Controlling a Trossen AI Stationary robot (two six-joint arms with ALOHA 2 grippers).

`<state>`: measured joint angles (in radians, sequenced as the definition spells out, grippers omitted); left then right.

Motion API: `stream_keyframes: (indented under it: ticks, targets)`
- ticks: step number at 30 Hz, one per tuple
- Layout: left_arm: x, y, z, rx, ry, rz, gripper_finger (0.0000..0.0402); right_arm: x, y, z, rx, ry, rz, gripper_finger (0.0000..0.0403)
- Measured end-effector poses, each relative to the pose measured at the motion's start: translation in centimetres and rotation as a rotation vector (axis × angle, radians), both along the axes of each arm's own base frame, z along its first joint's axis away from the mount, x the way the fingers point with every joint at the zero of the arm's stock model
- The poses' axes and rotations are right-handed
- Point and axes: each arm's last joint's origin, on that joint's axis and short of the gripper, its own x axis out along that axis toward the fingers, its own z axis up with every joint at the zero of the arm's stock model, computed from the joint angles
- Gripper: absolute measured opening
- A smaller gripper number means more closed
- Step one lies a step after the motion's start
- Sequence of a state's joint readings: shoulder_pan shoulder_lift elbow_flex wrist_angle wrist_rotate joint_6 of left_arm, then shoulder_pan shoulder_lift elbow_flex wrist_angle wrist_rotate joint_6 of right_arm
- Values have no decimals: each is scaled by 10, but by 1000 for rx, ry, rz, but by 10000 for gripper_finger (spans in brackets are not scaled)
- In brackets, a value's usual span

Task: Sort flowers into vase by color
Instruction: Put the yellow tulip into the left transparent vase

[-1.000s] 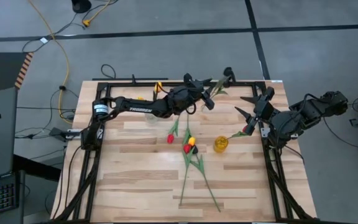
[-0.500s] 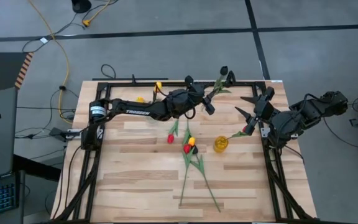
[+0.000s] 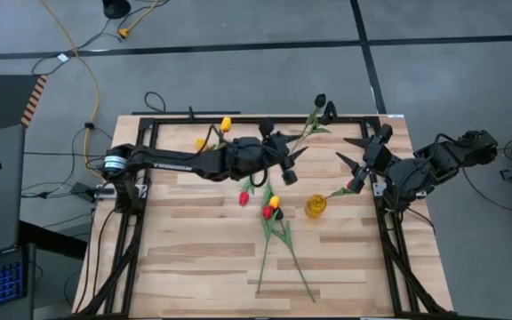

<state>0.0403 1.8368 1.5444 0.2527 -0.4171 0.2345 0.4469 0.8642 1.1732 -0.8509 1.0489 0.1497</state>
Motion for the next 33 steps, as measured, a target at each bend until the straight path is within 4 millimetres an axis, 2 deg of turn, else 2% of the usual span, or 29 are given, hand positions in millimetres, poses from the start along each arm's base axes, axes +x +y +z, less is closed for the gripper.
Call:
stream_keyframes:
  ticks: [6,14,25,33]
  targets:
    - [-11,-20,-3,-84,133,-38,142,0,0,0,0,0,0,222]
    - [-20,-45,-27,-288,310,-47,142,0,0,0,0,0,0,222]
    - [-33,-75,-48,-761,496,-175,142,0,0,0,0,1,0,222]
    - [-45,-99,-58,-1041,547,-35,142,0,0,0,-1,1,0,222]
